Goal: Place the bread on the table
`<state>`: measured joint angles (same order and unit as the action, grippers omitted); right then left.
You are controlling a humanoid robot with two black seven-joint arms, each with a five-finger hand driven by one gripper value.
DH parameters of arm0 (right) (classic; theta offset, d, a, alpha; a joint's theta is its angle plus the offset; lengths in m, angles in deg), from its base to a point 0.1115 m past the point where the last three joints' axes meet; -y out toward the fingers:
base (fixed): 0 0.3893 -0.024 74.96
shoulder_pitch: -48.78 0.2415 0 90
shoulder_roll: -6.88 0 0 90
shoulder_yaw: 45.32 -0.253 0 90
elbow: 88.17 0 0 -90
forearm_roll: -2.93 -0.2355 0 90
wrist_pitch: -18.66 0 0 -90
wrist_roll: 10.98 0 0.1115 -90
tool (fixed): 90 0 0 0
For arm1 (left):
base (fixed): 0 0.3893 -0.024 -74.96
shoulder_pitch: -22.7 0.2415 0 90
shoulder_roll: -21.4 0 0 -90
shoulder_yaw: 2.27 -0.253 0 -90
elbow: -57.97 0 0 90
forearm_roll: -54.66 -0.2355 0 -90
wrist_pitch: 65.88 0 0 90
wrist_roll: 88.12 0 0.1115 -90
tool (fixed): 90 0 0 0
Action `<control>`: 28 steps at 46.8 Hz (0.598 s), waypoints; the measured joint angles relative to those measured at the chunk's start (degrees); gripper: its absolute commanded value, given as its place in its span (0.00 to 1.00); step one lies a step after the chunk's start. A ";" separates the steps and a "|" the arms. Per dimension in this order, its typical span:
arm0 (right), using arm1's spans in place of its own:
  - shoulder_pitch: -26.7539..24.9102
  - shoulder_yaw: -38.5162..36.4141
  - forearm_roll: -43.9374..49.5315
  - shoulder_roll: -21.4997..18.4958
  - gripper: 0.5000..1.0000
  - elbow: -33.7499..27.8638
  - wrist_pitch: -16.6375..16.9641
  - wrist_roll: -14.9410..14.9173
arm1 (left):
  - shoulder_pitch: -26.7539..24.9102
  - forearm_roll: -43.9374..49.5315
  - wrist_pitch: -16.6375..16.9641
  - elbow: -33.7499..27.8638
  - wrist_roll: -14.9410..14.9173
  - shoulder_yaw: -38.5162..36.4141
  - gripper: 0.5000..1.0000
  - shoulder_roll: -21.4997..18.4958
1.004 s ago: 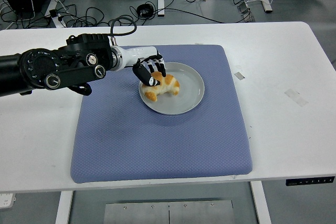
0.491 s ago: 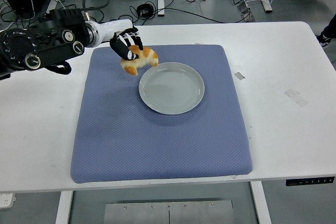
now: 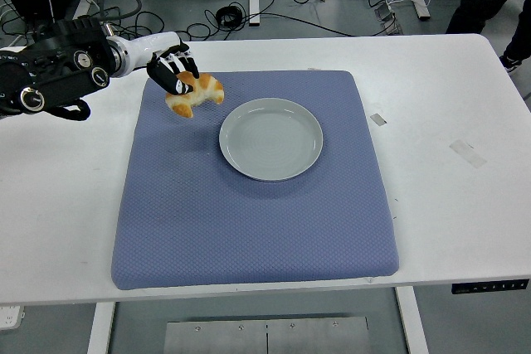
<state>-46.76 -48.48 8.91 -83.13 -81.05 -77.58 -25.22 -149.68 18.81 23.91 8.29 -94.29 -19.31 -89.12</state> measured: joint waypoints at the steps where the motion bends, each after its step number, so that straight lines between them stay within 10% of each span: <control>1: 0.01 0.00 0.00 0.00 1.00 0.00 0.00 0.00 | 0.35 0.00 0.00 0.51 0.01 0.01 0.00 -0.11; 28: 0.01 0.00 0.00 0.00 1.00 0.00 0.00 0.00 | 6.03 0.00 0.04 8.24 1.61 4.00 0.00 1.69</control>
<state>-46.75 -48.48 8.90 -83.12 -81.05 -77.58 -25.22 -143.65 18.80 23.95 16.54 -92.68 -15.31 -87.42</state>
